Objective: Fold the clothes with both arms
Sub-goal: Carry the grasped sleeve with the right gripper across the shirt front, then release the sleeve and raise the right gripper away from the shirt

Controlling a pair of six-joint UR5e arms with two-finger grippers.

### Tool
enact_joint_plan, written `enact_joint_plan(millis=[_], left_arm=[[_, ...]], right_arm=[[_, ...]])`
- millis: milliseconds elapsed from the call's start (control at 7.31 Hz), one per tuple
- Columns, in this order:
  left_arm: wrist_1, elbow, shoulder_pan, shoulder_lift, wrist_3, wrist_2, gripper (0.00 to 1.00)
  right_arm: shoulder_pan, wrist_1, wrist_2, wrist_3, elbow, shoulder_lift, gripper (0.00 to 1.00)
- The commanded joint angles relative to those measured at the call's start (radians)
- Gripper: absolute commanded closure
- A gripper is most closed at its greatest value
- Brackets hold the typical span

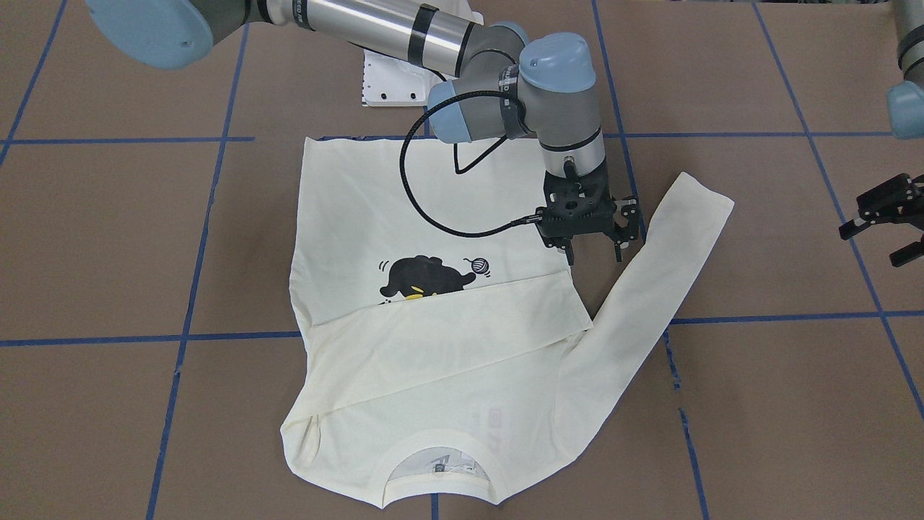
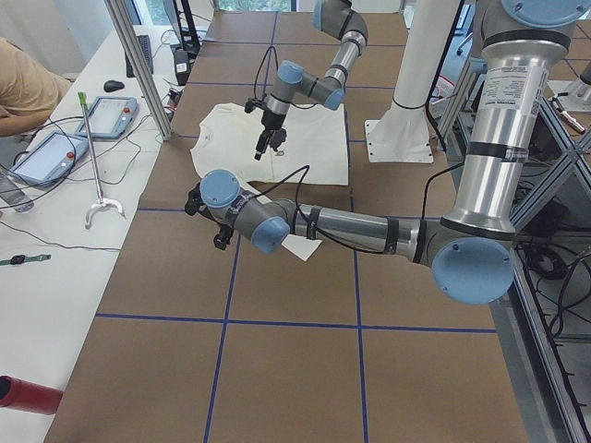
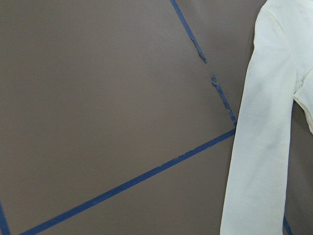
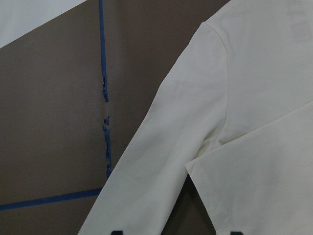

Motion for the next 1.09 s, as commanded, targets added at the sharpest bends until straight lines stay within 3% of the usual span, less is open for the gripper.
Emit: enact_joint_plan(millis=[0,274,547,821,958], left_arm=[[-0.025,0.114,0.096,-0.067,-0.143,0.006,0.00],[-0.028,0.162,0.121,-0.115,-0.205,0.020,0.00],[-0.122,0.152,0.223,-0.115,-0.373,0.219,0.00],[-0.166,0.132,0.233,-0.072,-0.413,0.227,0.00],[-0.173,0.066,0.233,0.021,-0.416,0.230,0.00]], right_arm=[[0.142,-0.110,0.199,0.042,0.305,-0.207,0.00],[0.298,-0.112,0.351,0.020,0.528,-0.480,0.00],[0.453,-0.108,0.548,-0.130,0.617,-0.664,0.00],[0.520,-0.108,0.590,-0.253,0.629,-0.749,0.00],[0.521,-0.106,0.590,-0.267,0.629,-0.763,0.00]])
